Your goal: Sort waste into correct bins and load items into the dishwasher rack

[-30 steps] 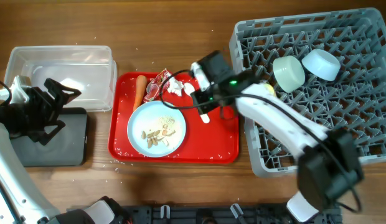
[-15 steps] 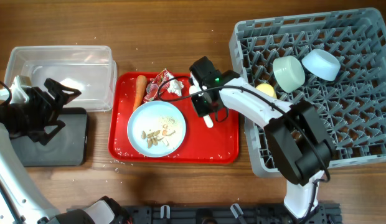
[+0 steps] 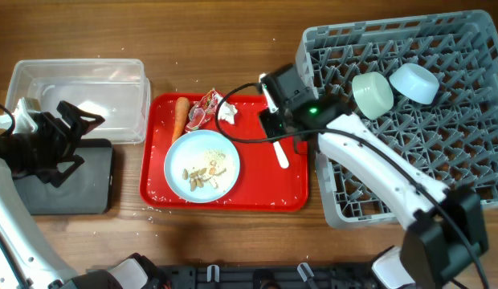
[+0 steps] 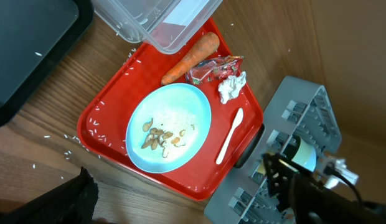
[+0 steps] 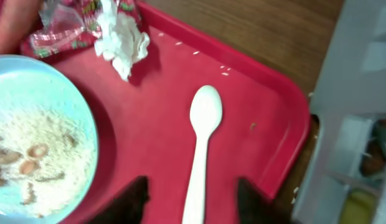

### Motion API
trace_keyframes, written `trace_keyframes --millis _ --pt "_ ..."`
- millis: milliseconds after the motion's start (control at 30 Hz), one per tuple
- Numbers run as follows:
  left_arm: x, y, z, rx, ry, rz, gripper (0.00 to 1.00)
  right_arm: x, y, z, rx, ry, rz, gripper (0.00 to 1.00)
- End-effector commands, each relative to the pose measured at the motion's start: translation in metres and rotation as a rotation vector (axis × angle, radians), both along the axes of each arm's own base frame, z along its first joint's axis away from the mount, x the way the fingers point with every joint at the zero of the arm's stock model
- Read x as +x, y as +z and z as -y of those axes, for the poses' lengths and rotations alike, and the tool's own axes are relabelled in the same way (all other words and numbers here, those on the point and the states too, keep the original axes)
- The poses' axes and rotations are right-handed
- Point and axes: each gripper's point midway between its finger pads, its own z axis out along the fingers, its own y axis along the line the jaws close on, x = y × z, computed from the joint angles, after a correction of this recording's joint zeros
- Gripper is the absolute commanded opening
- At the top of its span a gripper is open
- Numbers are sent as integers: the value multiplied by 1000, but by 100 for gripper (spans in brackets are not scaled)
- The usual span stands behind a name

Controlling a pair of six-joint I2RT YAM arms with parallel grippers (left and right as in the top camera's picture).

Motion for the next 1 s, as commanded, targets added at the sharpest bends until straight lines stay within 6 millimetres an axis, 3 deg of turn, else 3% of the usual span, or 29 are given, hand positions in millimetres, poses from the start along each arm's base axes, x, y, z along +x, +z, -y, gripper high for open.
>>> trace_keyframes --millis 0,133,233,367,400,500,567,733,800,833,867,967 --pt "0 5 0 9 3 14 100 -3 -56 2 -58 -18 -109 64" --pt "0 5 0 9 3 14 100 11 -108 4 -99 -131 -139 69" --pt "0 5 0 9 4 14 100 20 -131 19 -147 -212 -138 66" --pt "0 5 0 9 4 14 100 12 -143 12 -84 -191 -224 11" --pt "0 5 0 9 3 14 100 10 -143 12 -85 -189 -231 4" --pt "0 5 0 9 3 14 100 5 -128 15 -86 -189 -234 4" --pt "0 5 0 9 3 14 100 5 -109 15 -68 -186 -215 4" --pt "0 5 0 9 4 14 100 11 -33 9 27 -125 -67 4" --pt "0 5 0 9 4 14 100 3 -34 11 18 -117 -95 8" --pt "0 5 0 9 3 14 100 -10 -46 11 -3 -62 -159 37" --pt "0 5 0 9 3 14 100 -21 -56 11 -15 -31 -211 53" --pt "0 5 0 9 3 14 100 -47 -84 16 -36 0 -335 63"
